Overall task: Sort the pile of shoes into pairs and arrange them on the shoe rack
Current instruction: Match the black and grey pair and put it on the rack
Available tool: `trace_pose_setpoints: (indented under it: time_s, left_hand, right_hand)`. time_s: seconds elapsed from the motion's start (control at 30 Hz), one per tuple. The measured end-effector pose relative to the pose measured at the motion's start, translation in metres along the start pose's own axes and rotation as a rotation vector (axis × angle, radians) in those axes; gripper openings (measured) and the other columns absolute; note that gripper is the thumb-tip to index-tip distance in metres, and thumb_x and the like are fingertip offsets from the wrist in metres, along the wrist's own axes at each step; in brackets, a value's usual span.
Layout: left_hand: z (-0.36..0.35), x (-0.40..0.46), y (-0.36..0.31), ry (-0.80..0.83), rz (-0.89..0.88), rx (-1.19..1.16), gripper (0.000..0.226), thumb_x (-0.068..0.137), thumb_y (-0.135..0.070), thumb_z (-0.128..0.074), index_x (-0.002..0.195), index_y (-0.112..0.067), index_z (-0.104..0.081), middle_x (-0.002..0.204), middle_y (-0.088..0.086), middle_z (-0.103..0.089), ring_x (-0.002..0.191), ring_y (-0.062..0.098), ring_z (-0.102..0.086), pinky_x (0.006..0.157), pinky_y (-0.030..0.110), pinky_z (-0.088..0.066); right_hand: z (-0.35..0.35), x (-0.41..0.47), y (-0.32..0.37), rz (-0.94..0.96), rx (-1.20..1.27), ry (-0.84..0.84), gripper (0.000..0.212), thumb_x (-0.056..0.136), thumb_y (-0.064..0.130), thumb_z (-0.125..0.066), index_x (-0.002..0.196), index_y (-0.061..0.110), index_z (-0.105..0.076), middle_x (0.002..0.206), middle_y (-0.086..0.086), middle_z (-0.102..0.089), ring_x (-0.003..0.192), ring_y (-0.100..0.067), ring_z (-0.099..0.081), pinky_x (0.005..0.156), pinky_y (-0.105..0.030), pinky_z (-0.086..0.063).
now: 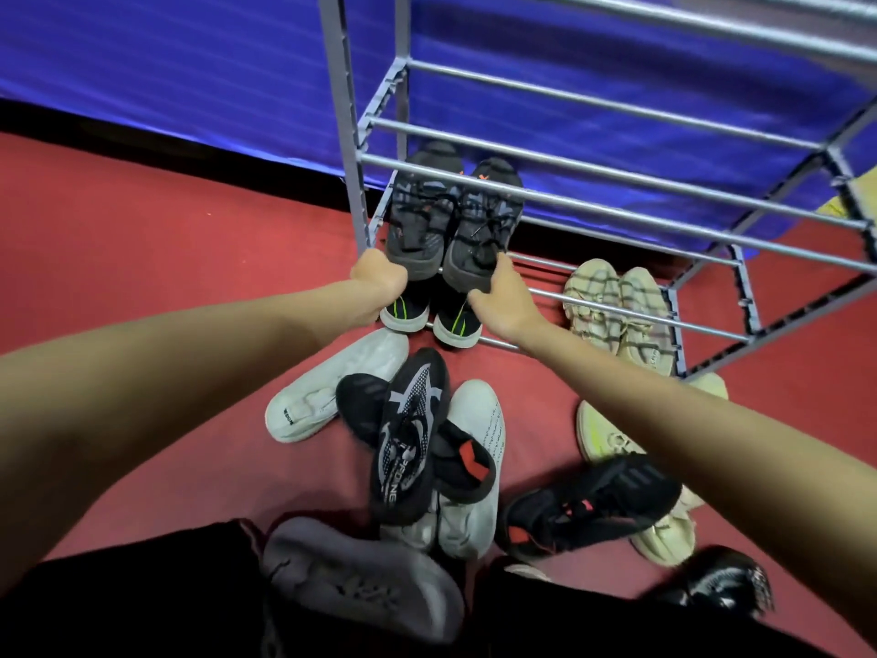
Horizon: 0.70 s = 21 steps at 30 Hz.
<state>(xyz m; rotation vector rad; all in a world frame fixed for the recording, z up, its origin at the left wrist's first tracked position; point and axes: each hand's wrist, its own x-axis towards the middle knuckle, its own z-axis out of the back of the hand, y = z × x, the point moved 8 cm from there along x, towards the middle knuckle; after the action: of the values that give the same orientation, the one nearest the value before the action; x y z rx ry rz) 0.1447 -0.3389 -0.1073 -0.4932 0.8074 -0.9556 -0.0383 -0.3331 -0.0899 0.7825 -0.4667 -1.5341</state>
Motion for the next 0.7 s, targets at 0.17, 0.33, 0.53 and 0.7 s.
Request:
trace_pose_setpoints:
  time_s: [0.17,0.33,0.53,0.7]
  left_hand:
    - [-0.020,-0.042,0.047,0.073,-0.015,0.071,0.016,0.085,0.001,-0.042,0.078,-0.006,-0.055,0.076,0.014,-0.054,0.082,0.029,-0.049,0.070,0.039,-0.041]
    - [-0.060,-0.087,0.125,0.265,0.122,0.065,0.048,0.079,-0.033,-0.070,0.116,-0.004,-0.058,0.120,0.012,-0.066,0.100,0.024,-0.065,0.078,0.026,-0.048]
    - [-0.096,-0.129,0.183,0.422,0.221,-0.079,0.120,0.038,-0.064,-0.085,0.139,-0.011,-0.048,0.135,0.001,-0.061,0.125,0.019,-0.058,0.108,0.036,-0.046]
    - [-0.095,-0.137,0.185,0.301,0.220,-0.241,0.054,0.075,-0.029,-0.081,0.122,-0.007,-0.066,0.122,0.008,-0.069,0.096,0.016,-0.062,0.089,0.026,-0.051]
  right_hand:
    - [-0.030,-0.048,-0.005,0.044,-0.223,0.186,0.040,0.084,0.009,-0.050,0.121,-0.006,-0.043,0.122,-0.025,-0.053,0.111,-0.038,-0.052,0.082,-0.035,-0.042]
    - [-0.054,-0.097,-0.042,-0.007,-0.292,0.248,0.044,0.087,0.010,-0.048,0.127,-0.007,-0.042,0.133,-0.026,-0.048,0.124,-0.038,-0.044,0.100,-0.037,-0.040]
    - [-0.079,-0.169,-0.113,-0.156,-0.278,0.270,0.032,0.089,0.013,-0.048,0.114,-0.007,-0.049,0.120,-0.028,-0.055,0.116,-0.040,-0.049,0.081,-0.032,-0.039]
    - [-0.058,-0.202,-0.134,-0.196,-0.271,0.233,0.039,0.087,0.009,-0.048,0.123,-0.007,-0.047,0.128,-0.028,-0.050,0.121,-0.039,-0.046,0.096,-0.036,-0.039]
